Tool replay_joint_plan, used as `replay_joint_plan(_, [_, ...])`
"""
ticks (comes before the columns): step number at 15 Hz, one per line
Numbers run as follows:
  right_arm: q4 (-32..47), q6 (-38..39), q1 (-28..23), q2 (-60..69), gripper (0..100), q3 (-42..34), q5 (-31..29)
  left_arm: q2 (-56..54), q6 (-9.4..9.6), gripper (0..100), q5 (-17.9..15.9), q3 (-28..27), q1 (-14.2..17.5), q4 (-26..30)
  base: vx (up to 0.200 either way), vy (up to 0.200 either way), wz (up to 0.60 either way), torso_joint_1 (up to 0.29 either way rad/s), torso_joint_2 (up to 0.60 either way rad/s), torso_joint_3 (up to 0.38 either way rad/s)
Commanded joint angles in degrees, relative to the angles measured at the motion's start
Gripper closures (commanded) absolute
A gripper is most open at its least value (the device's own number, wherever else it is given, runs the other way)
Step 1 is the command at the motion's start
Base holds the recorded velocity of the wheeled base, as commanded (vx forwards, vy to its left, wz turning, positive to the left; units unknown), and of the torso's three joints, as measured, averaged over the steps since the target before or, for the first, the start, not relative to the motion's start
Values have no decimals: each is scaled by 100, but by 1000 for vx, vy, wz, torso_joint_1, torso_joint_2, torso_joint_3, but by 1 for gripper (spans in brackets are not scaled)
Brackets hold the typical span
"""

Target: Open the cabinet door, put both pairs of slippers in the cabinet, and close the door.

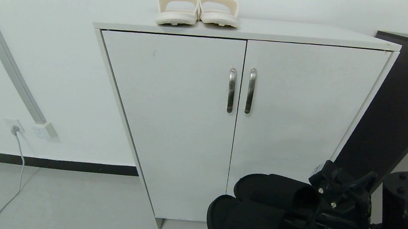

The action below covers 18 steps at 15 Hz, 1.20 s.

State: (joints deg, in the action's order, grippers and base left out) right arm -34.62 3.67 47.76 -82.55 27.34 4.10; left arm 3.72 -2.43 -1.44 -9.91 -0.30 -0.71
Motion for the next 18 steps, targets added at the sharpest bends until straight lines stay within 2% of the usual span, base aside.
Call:
replay_joint_plan(1, [-1,2,14,-24,100,-27,3,1263,-179,0,-665,-776,-31,9,0,0,0,0,0,0])
replay_joint_plan(4, [-1,2,31,-41,100,-45,3,1799,-188,0,-1684,-907,-31,0,0,0,0,0,0,0])
replay_joint_plan(6, [-1,-7,31,-50,100,-45,3,2247,-197,0,-2097,-1057,-40,-140,0,0,0,0,0,0])
replay_joint_plan(7, [-1,-33,66,-77,100,-45,3,2555,-250,0,-2352,-1074,-40,-421,0,0,0,0,0,0])
replay_joint_plan(9, [-18,-77,110,-112,100,-45,-5,3170,-504,0,-2616,-1074,-66,-1054,0,0,0,0,0,0])
replay_joint_plan(10, [-18,-77,119,-112,100,-45,-5,3539,-531,0,-2713,-1127,-207,-1327,0,0,0,0,0,0])
replay_joint_plan(12, [-27,-68,119,-112,100,-45,3,4155,-742,0,-2686,-1303,-804,-1564,0,0,0,0,0,0])
replay_joint_plan(15, [-106,-68,128,-112,100,-36,-5,4726,-786,0,-2519,-1619,-1481,-1687,0,0,0,0,0,0])
replay_joint_plan(18, [-150,-77,128,-112,100,-19,-14,5262,-795,0,-1763,-1997,-2395,-2004,0,0,0,0,0,0])
